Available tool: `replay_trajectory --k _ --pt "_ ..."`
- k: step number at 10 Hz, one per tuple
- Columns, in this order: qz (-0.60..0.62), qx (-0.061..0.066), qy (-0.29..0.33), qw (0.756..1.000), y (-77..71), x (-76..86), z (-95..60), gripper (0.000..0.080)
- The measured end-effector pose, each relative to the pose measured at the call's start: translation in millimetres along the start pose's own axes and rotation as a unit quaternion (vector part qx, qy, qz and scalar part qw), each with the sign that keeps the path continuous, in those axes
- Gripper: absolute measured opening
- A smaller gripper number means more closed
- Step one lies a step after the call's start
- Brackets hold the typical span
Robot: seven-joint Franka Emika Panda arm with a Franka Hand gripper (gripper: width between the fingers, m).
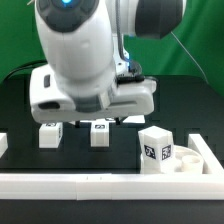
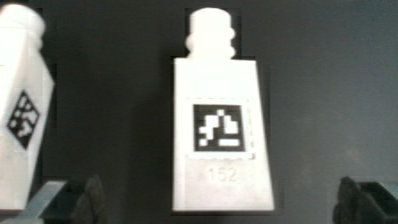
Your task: Assemble stool
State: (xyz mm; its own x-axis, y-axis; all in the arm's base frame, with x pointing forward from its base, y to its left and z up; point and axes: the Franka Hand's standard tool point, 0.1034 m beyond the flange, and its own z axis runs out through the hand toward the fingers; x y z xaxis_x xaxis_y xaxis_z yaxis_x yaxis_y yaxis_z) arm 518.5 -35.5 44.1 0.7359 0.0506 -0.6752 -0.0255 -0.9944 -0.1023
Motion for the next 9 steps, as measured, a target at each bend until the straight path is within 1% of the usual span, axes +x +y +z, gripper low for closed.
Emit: replay_trajectory --k 1,2,3,6,8,9 --pt "0.006 -0.004 -0.053 0.999 2.3 0.4 -0.6 0.0649" --pt "0.017 -0.006 -0.072 0.997 3.2 5.2 0.9 0.0649" --pt "0.037 -0.007 -0.082 0.996 1.3 4.5 3.6 0.0649" --pt "0.042 -0.006 -0.081 0.996 3.3 4.7 3.7 0.0649" --pt "0.059 -0.001 -0.122 0.991 7.3 -0.9 15.5 0.0649" --pt "0.064 0.003 -0.15 0.987 9.8 -3.3 16.7 0.0649"
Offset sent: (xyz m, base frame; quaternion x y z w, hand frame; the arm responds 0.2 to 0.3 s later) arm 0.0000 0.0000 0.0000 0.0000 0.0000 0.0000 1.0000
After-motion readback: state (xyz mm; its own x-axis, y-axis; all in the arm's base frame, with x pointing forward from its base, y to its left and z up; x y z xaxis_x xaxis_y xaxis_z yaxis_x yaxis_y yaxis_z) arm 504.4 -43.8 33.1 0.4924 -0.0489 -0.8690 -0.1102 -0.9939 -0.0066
